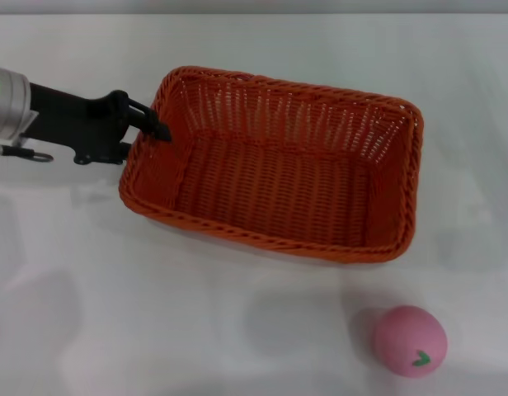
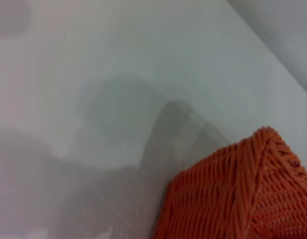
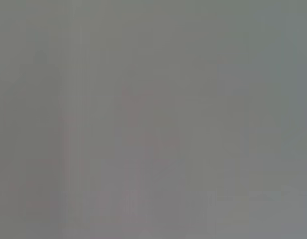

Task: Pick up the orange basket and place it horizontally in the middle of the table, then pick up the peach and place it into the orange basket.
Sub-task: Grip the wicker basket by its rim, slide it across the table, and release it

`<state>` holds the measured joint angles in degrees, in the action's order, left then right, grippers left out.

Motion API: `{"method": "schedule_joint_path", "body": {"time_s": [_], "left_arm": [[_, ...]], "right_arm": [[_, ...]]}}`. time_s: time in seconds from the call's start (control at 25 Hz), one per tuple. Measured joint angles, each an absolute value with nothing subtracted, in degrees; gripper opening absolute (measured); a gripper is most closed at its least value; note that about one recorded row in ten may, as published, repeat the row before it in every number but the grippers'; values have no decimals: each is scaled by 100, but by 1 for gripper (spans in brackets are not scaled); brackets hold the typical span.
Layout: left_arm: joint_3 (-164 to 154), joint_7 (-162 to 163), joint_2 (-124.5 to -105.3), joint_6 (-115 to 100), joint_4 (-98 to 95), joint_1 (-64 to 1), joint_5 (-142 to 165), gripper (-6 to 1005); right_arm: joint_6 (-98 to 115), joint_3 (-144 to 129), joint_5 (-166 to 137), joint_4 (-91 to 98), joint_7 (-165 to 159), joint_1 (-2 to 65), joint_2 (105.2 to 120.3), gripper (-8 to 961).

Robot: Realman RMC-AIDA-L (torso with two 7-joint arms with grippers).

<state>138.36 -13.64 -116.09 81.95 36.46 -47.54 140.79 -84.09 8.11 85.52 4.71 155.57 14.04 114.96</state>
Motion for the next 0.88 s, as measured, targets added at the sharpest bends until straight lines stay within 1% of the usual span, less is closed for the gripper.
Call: {"method": "schedule_joint_path", "body": {"time_s": [0.12, 0.32, 0.64, 0.76, 0.88], "left_arm": [[13834, -1429, -11602, 8248, 3496, -4789, 14079, 390], [13826, -1573, -11601, 8377, 3408, -4797, 14087, 449], [13826, -2055, -11620, 8650, 3451, -4740, 14088, 454], [13862, -2436, -11584, 8731, 3602, -4611, 14086, 455], [13867, -2769, -11592, 8788, 3973, -4384, 14054, 455]], "right_arm": [[-8411, 776, 8552, 469, 15557, 1405, 11496, 861], [-8421, 758, 8552, 463, 15556, 1400, 11496, 859], [-8446, 747, 8552, 409, 15556, 1351, 11496, 857], [-8457, 747, 8552, 404, 15557, 1317, 11496, 856], [-8474, 747, 8551, 405, 15557, 1280, 11496, 855]]}}
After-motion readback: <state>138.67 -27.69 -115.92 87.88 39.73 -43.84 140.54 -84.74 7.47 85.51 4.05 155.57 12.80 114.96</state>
